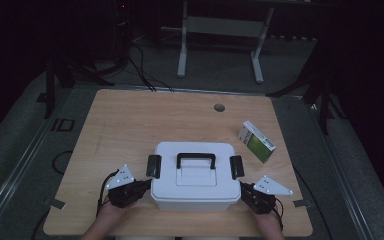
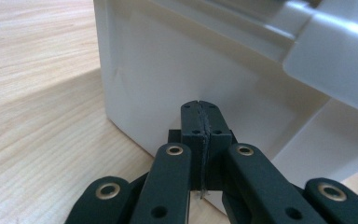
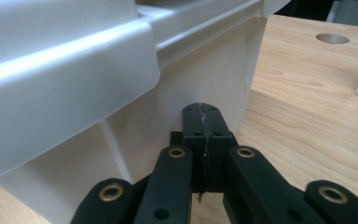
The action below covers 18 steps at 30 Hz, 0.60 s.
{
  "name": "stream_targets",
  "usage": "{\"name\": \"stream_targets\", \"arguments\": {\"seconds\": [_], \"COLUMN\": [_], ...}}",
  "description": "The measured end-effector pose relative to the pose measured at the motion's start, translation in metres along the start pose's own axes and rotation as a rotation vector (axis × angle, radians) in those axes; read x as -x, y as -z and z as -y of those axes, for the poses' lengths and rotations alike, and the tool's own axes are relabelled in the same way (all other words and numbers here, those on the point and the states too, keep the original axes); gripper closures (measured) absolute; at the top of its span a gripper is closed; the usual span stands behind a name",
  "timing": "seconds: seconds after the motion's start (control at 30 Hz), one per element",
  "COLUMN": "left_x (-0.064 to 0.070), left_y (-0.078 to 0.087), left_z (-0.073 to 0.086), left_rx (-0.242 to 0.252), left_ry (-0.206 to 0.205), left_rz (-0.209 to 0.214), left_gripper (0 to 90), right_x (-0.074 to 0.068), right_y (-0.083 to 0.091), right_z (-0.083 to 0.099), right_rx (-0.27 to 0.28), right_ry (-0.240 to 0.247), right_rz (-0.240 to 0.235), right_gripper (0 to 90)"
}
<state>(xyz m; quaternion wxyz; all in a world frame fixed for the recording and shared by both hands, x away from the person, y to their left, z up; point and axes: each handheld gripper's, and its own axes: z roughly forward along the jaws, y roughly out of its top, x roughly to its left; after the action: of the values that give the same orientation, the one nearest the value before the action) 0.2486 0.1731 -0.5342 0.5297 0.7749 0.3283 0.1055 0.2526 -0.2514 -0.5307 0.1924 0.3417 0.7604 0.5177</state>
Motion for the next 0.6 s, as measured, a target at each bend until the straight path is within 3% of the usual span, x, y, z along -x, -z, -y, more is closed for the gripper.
{"name": "stream_targets", "arguments": {"seconds": [0.37, 0.6], "left_x": [0.0089, 0.0066], "left_y": [0.0036, 0.0022], "left_z": [0.0036, 0.0036], "left_rx": [-0.003, 0.005], "left_ry": [-0.001, 0.005], "left_rz": [0.013, 0.015], "left_gripper": [89.9, 90.0], "right_x": [-0.0029, -0.0007], "right_y": [0.0074, 0.0039], "right_z": [0.0042, 0.0025], "right_rx": [0.006, 0.005], "right_ry": [-0.020, -0.016], "right_rz": [-0.009, -0.004], "right_gripper": [90.0, 90.0]}}
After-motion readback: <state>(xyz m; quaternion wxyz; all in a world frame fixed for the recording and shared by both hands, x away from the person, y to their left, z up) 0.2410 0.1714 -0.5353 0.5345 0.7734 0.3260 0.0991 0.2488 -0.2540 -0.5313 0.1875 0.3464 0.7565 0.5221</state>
